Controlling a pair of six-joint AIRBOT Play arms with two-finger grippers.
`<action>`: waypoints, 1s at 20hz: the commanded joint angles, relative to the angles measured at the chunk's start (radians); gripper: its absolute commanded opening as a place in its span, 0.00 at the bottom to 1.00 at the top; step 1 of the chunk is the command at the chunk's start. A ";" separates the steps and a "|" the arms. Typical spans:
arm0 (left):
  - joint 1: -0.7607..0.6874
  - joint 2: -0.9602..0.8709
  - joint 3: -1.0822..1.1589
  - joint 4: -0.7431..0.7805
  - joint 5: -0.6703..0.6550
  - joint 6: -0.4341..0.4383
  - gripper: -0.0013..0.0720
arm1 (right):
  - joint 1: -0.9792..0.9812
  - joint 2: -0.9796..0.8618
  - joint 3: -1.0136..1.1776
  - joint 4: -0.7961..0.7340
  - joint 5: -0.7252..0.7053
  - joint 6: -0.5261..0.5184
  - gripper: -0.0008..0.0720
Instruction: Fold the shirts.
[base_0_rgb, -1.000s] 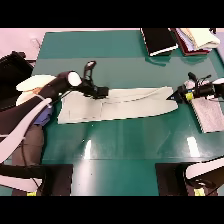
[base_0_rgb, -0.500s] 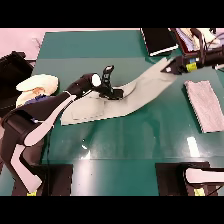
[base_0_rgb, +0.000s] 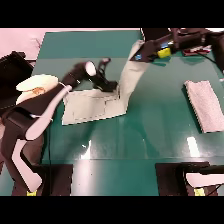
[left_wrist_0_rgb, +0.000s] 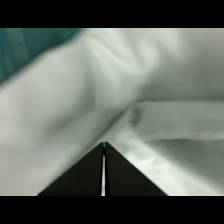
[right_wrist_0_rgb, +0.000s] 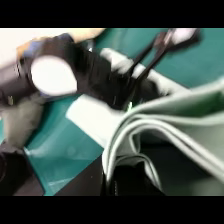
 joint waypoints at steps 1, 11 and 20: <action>0.151 0.091 0.149 0.154 -0.164 0.007 0.05 | 0.161 -0.063 0.044 0.002 -0.090 0.014 0.03; 0.517 0.503 0.225 0.181 -0.158 0.015 0.04 | 0.455 -0.324 0.084 0.192 -0.406 -0.200 0.53; 0.354 0.504 0.116 0.165 -0.107 0.039 0.04 | 0.031 -0.066 -0.457 -0.203 -0.299 0.007 0.64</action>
